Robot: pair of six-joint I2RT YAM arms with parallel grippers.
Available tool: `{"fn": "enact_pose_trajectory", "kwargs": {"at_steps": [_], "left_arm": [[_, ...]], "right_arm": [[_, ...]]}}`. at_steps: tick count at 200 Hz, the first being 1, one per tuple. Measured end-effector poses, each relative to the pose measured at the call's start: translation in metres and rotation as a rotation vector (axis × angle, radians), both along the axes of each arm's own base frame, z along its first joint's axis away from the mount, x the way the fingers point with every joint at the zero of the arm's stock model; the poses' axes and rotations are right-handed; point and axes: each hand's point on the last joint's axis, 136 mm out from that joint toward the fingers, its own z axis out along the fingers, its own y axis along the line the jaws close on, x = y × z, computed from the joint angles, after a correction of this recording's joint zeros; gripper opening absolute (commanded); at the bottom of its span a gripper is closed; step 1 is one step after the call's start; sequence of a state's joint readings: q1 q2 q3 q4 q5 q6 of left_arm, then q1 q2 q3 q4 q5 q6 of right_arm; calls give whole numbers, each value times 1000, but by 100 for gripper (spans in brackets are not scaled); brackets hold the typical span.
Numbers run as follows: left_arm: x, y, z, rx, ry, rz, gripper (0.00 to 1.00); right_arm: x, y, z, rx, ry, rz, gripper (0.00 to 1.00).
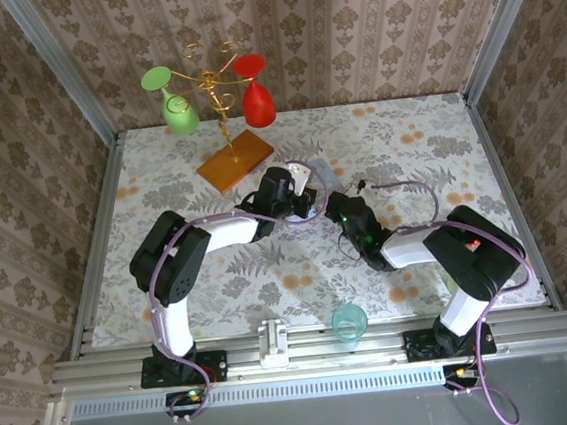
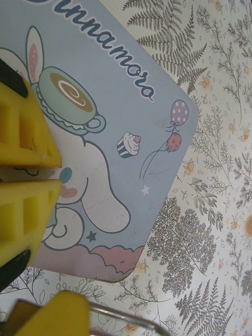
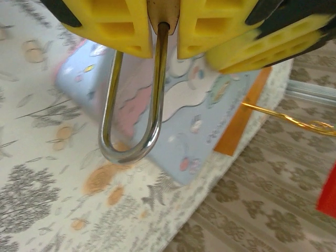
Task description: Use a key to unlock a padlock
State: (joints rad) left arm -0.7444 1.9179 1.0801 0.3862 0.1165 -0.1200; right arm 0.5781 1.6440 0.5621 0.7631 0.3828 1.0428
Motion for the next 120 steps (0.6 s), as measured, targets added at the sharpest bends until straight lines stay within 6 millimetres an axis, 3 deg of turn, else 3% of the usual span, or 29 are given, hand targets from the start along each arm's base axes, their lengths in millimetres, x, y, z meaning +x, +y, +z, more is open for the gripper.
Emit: {"fn": "enact_pose_trajectory", "kwargs": {"at_steps": [34, 70, 102, 120], "left_arm": [[-3, 5, 1, 16, 25, 4, 14], [-7, 19, 3, 40, 73, 5, 16], [-6, 32, 4, 69, 111, 18, 17], [-6, 33, 5, 77, 126, 17, 18]], "right_arm": [[-7, -30, -9, -122, 181, 118, 0], [-13, -23, -2, -117, 358, 444, 0], [-47, -26, -41, -23, 566, 625, 0], [-68, -22, -51, 5, 646, 679, 0]]}}
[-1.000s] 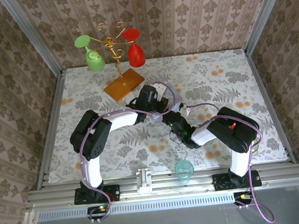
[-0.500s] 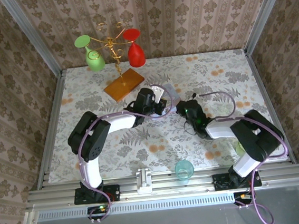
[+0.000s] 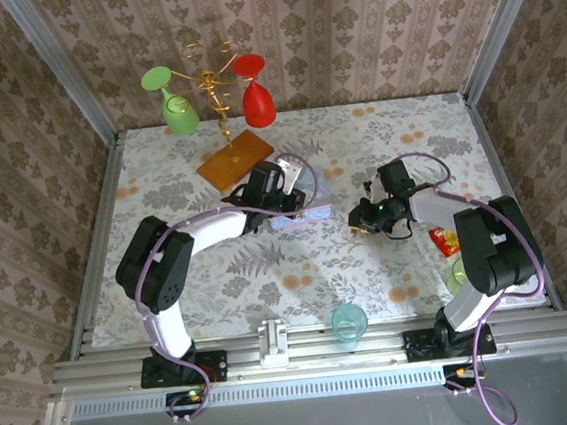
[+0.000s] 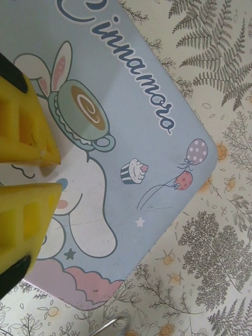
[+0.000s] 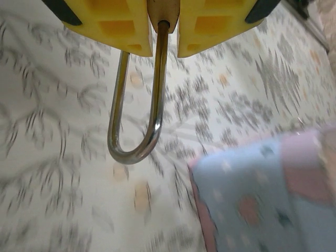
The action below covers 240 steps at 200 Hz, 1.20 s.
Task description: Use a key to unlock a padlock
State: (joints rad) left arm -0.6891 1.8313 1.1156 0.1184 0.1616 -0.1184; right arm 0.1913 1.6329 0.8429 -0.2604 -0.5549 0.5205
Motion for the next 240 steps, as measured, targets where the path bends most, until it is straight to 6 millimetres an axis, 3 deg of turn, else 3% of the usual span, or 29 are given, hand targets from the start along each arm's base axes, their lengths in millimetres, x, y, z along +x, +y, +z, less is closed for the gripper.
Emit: {"fn": "enact_pose_trajectory", "kwargs": {"at_steps": [51, 75, 116, 205, 240], "left_arm": [[-2, -1, 1, 2, 22, -11, 21], [-5, 2, 3, 9, 32, -9, 23], [-17, 13, 10, 10, 50, 1, 24], [-23, 17, 33, -25, 30, 11, 25], [-25, 19, 35, -26, 33, 14, 24]], "right_arm": [[-28, -8, -18, -38, 136, 68, 3], [-36, -18, -28, -68, 196, 74, 13], [-33, -23, -29, -101, 202, 87, 30], [-37, -48, -29, -272, 219, 72, 33], [-23, -48, -23, -321, 181, 116, 35]]}}
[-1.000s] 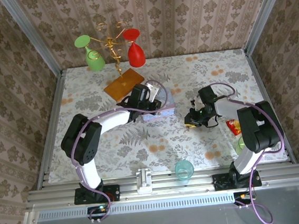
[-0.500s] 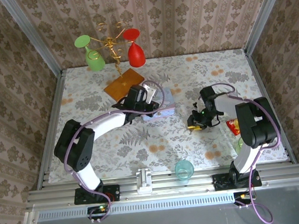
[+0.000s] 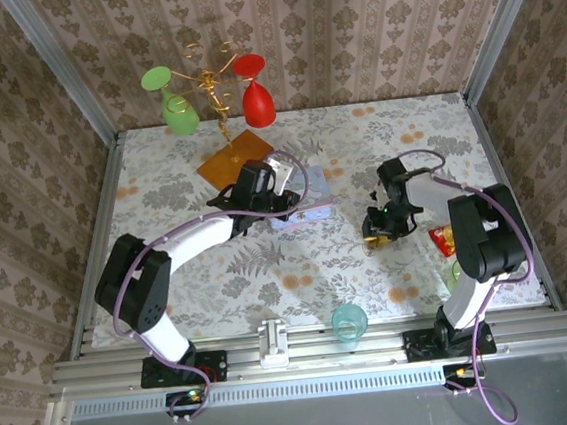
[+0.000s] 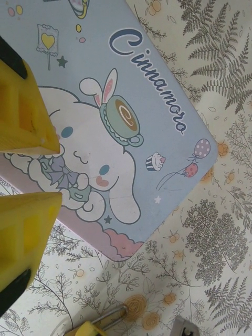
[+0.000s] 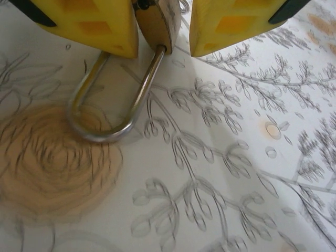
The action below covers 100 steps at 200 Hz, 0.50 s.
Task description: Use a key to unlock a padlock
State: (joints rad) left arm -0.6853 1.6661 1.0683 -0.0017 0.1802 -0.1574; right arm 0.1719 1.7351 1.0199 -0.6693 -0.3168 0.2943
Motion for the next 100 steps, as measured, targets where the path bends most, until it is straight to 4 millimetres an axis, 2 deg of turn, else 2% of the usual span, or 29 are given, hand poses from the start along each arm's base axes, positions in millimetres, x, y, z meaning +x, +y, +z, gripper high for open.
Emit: {"fn": "enact_pose_trajectory", "kwargs": {"at_steps": [11, 45, 82, 91, 100], "left_arm": [[-2, 1, 2, -1, -1, 0, 24], [-5, 4, 9, -9, -7, 3, 24], [-7, 8, 19, -13, -19, 15, 25], [-8, 12, 23, -7, -23, 22, 31], [-11, 17, 31, -7, -30, 36, 42]], "right_arm": [[8, 3, 5, -15, -21, 33, 38], [30, 7, 21, -102, -87, 121, 38], [31, 1, 24, -158, -96, 134, 40], [32, -2, 28, -172, -112, 124, 44], [34, -5, 34, -181, -145, 117, 63]]}}
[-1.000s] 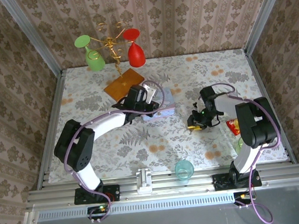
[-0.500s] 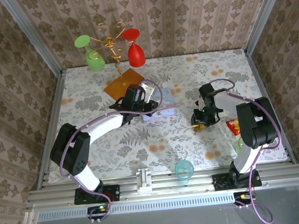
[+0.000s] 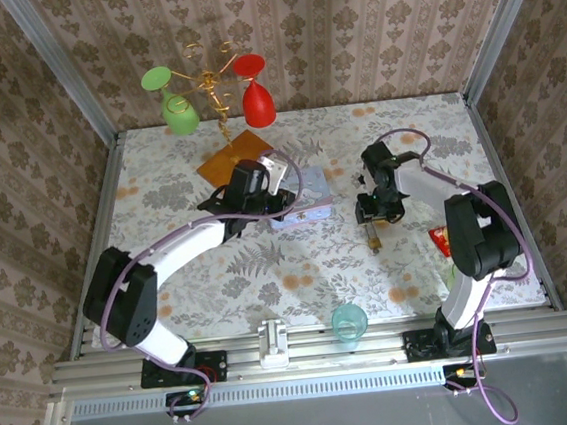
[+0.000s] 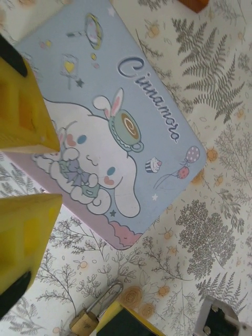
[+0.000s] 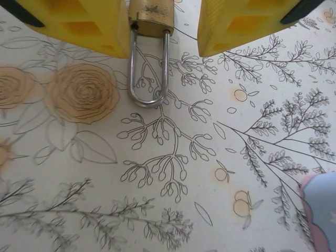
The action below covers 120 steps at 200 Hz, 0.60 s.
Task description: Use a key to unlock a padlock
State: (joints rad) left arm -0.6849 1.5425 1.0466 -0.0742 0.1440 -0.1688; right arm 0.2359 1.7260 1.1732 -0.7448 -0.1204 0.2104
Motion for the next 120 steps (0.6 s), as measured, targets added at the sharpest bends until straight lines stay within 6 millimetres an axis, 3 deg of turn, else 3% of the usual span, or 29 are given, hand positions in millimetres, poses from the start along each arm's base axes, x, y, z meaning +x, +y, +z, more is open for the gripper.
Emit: {"fn": "enact_pose_trajectory", "kwargs": {"at_steps": [12, 31, 46, 60, 76, 93, 120], "left_arm": [[-6, 10, 18, -14, -34, 14, 58], [-17, 36, 51, -43, -116, 68, 99], [-20, 70, 67, -49, -190, 158, 100], [-16, 106, 65, -22, -237, 256, 100], [-10, 154, 43, 48, -258, 380, 100], [-10, 206, 13, 138, -253, 522, 100], [-8, 261, -18, 223, -291, 688, 100]], "right_arm": [[2, -6, 14, -12, -64, -14, 88], [8, -19, 44, -52, -210, -39, 100], [19, -32, 68, -100, -349, -67, 100], [30, -46, 81, -149, -448, -106, 100], [42, -65, 85, -204, -533, -151, 100], [48, -86, 75, -258, -584, -181, 100], [49, -110, 54, -294, -636, -213, 100]]}}
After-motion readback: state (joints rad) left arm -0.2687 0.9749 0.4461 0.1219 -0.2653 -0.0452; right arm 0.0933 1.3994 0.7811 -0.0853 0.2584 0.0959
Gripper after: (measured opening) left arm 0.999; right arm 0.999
